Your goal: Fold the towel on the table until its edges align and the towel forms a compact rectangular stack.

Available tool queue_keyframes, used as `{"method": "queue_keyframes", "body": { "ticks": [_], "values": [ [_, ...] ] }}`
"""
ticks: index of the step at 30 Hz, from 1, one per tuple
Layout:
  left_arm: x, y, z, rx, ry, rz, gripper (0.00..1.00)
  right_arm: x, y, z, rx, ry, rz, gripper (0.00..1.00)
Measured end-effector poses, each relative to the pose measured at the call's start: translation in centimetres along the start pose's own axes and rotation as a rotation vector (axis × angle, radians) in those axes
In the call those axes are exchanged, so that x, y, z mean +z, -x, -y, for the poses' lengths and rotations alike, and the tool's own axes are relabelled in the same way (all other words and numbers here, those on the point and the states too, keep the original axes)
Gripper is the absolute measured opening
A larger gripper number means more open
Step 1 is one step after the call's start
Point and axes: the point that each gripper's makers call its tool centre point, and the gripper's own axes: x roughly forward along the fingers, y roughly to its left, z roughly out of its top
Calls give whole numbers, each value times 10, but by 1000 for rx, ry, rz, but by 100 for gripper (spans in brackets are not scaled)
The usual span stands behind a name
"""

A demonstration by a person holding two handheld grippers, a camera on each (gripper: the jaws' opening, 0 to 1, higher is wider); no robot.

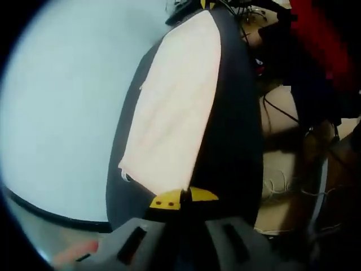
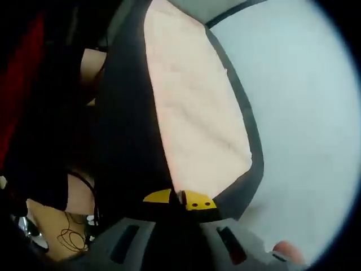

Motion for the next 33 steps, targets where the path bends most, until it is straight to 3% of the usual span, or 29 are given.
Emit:
{"method": "queue_keyframes", "body": {
  "ticks": [1,8,12,14,18,21,24,26,28,30,33],
  "values": [
    [0,0,-1,5,3,3,1,0,0,3,-2,51,-6,0],
    [-2,10,-6,46,96,37,0,6,33,11,-35,7,-8,0],
    [3,17,-11,65,126,51,0,13,58,31,-67,0,28,0],
    [-1,22,-16,76,167,18,0,23,72,37,-75,-22,50,0],
    [0,27,-33,100,213,39,0,29,88,58,-97,-49,68,0],
    [2,24,-52,115,224,43,0,29,79,80,-91,-72,59,0],
    [3,15,-74,114,242,19,0,27,61,92,-35,-151,51,0],
    [-6,4,-95,109,296,-34,0,26,44,110,-20,-207,37,0],
    [-10,-8,-101,58,380,-101,0,26,30,129,-29,-218,20,0],
    [-12,-21,-126,85,403,-113,0,25,12,149,-38,-260,-4,0],
    [-7,-40,-144,84,409,-131,0,25,-14,169,-42,-285,-29,0]
  ]
}}
